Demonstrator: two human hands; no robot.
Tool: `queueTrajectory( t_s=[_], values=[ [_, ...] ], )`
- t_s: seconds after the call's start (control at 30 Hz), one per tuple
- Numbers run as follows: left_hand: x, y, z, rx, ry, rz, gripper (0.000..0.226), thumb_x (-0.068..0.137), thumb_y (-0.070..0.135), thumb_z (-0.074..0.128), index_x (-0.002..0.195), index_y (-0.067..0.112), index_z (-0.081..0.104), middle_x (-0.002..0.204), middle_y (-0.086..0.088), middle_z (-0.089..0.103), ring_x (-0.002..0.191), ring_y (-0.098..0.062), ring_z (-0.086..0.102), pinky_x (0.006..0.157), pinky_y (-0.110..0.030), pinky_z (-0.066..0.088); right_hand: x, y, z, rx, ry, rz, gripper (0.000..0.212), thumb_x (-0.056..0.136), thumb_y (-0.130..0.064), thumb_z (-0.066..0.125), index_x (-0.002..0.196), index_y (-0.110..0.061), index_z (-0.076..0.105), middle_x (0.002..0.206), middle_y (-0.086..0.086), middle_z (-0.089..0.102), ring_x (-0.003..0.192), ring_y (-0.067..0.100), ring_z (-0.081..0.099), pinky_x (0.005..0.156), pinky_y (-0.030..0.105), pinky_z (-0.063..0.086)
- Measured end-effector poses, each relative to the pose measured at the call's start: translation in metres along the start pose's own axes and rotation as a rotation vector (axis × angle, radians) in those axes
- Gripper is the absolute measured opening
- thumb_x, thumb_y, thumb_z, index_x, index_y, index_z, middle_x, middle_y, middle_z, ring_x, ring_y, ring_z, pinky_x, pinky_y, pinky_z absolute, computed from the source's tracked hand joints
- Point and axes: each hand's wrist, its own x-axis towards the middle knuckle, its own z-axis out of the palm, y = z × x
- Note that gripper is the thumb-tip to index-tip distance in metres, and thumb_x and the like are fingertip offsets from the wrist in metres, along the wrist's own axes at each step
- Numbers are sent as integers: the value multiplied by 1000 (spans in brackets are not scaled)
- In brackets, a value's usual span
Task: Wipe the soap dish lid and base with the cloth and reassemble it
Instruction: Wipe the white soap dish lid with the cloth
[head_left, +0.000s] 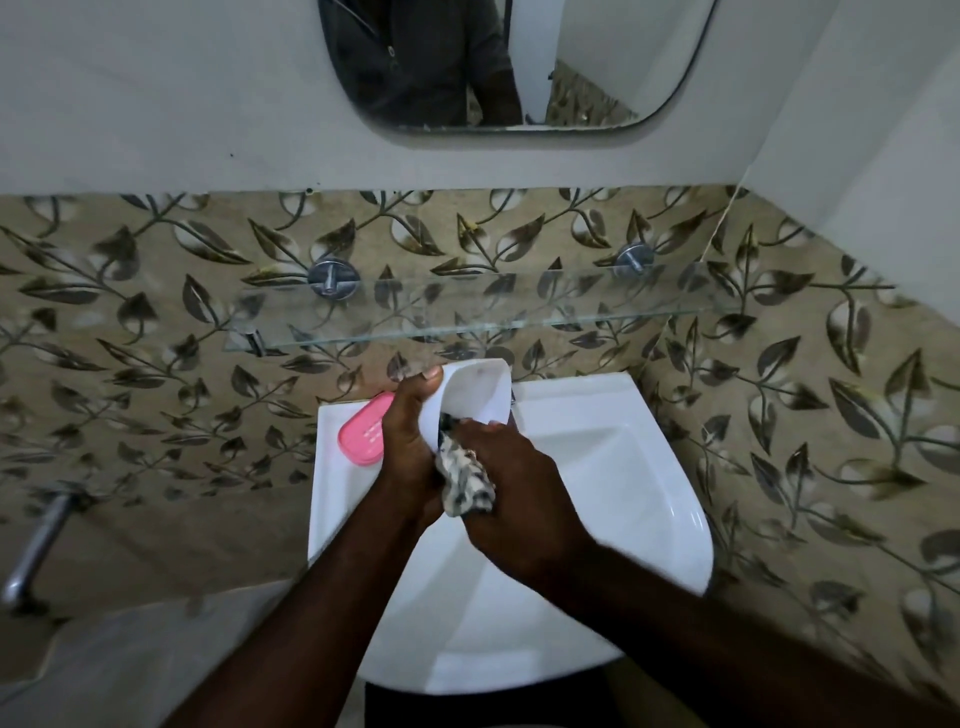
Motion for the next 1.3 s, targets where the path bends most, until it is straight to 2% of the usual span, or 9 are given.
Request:
queueTrajectory(
  t_s=[0.17,0.33,0.4,0.6,0.7,0.8,0.9,1.1,1.3],
  values=[
    [5,8,-13,-85,14,-110,48,91,39,42,87,4,75,90,-18,72,88,-30,66,93,-42,47,-5,70,-10,-457,-386,-122,61,62,-15,72,121,-21,55,122,-6,65,129,16,47,118,36,8],
    [11,2,-21,-78,73,-200,48,92,52,45,110,11,62,100,-11,74,98,-29,67,84,-44,54,-11,71,-6,-467,-403,-106,38,70,-24,50,106,-20,62,101,-4,70,115,19,55,115,38,14],
    [11,-1,-27,-100,51,-277,73,89,66,40,126,6,57,122,-20,65,114,-35,61,92,-48,53,-10,59,-4,-328,-325,-39,31,72,-25,44,91,-15,67,86,-1,70,92,23,65,105,31,27],
    [10,-23,-14,5,97,-25,54,91,58,37,114,21,69,97,-3,75,90,-16,71,87,-33,52,6,7,2,307,-77,487,10,78,-17,63,73,-25,63,66,-9,65,63,5,59,61,25,47],
    [8,-18,-17,-33,85,-56,68,84,66,44,112,10,70,103,-14,70,94,-24,66,98,-38,47,0,3,9,246,-16,275,16,70,-12,60,84,-12,67,81,3,71,79,17,64,71,29,50],
    [9,-11,-23,4,41,-73,58,85,61,47,79,12,78,78,-13,71,70,-24,67,80,-36,53,-18,39,7,-179,-186,-90,29,70,-20,53,95,-14,65,98,2,69,103,22,58,95,41,44],
    [7,-7,-19,55,75,-78,51,83,58,52,103,15,71,102,-17,72,90,-30,68,91,-44,51,-21,66,-1,-436,-323,-176,50,68,-22,49,116,-19,61,118,-6,66,126,17,45,115,38,19],
    [10,-9,-13,13,93,34,61,72,61,59,116,19,66,115,-13,69,109,-32,63,101,-48,46,-11,6,7,452,-40,411,34,75,-5,62,84,-37,66,77,-17,66,73,1,59,70,28,46],
    [9,2,-16,-45,36,-66,53,89,59,46,90,16,76,88,-13,74,74,-26,69,75,-39,57,-13,50,-12,-385,-257,-257,51,68,-16,64,118,-22,57,118,-2,67,126,24,45,115,41,15]
  ],
)
